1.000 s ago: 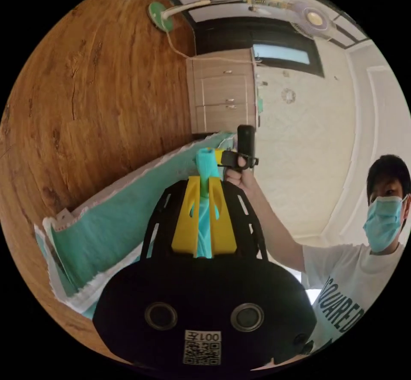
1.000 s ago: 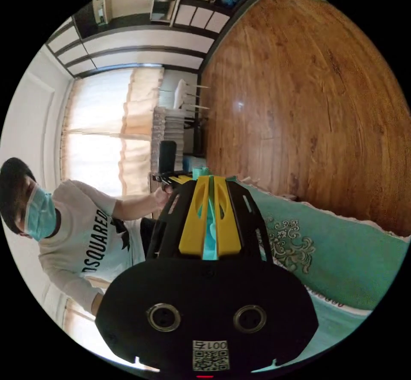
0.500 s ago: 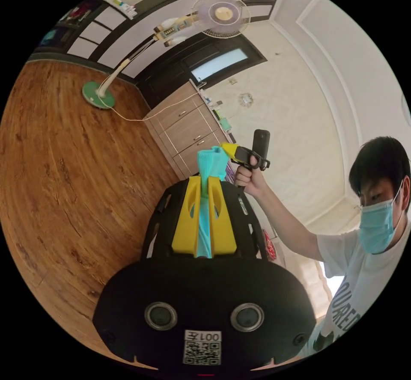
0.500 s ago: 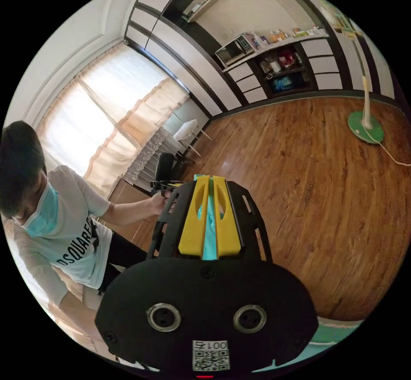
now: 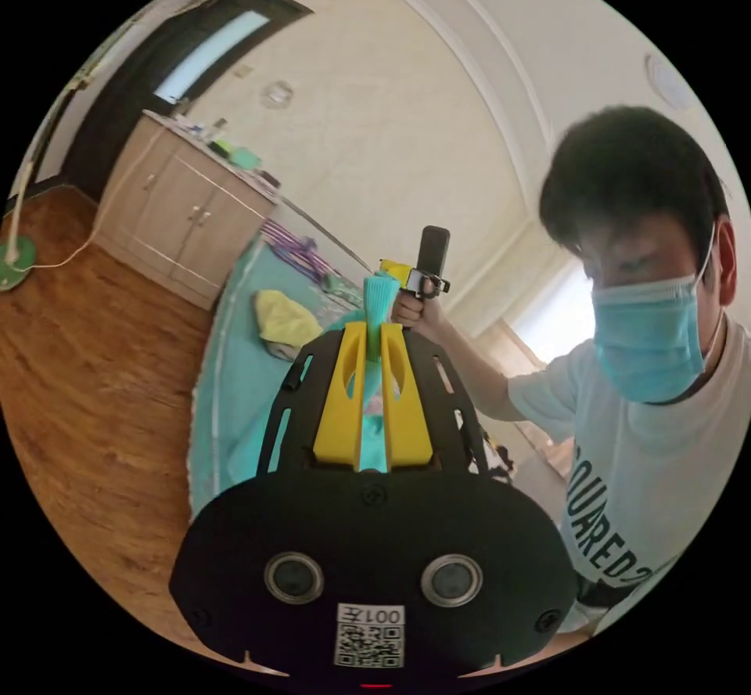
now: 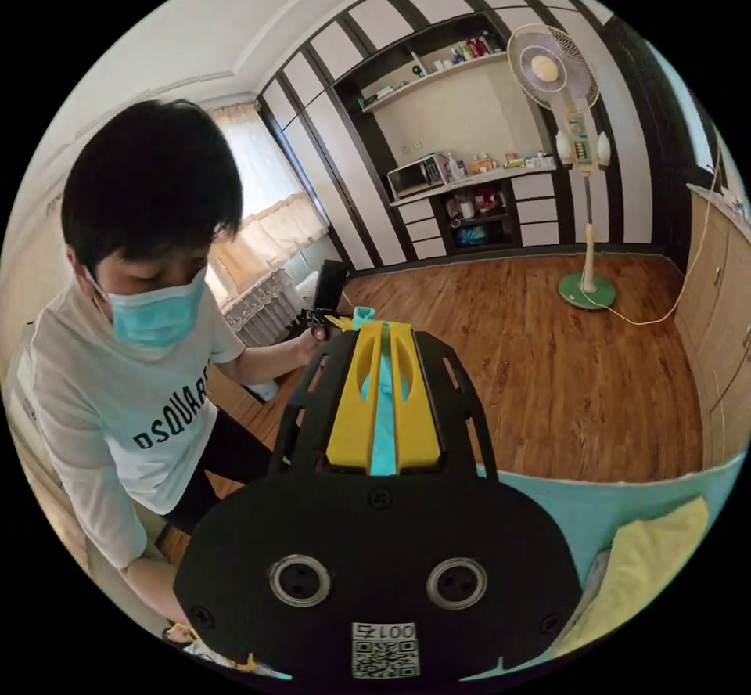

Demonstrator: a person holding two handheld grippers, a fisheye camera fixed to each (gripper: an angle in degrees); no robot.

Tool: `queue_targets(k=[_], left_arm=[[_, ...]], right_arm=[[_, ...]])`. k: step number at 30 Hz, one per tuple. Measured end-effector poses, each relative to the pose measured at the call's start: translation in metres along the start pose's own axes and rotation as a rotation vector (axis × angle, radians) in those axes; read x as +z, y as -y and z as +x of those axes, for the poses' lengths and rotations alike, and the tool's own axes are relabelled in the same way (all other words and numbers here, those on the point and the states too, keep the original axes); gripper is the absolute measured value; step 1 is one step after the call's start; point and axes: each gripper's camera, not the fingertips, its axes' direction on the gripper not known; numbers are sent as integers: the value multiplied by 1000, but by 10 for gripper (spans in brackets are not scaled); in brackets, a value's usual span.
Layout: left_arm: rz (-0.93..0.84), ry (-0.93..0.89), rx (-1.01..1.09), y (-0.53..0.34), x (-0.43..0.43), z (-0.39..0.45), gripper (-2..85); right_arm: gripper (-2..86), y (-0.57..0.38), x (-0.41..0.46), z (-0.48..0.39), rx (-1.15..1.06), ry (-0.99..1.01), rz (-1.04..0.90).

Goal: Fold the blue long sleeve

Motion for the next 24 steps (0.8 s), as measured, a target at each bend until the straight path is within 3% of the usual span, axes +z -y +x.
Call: queue_targets(k=[8,14,17,19,24], left_arm=[[-390,-285,86,-60,183,124,-6],[-779,-331,9,-161,292,155,31],[-806,-350,-159,-192,300,146,39],[-775,-273,-223,-194,289,136,40],[-624,213,-343,-162,232,79,44]], right_arm=[[11,-187,-132,-195,266,-232,-54],[21,-359,-117,-264,579,-207,-211],[38,-425,-102,-276,706,-152,-287],[52,-437,-102,-282,716,-170,-273],[78,-409,-113,-258,609,-306,-153]])
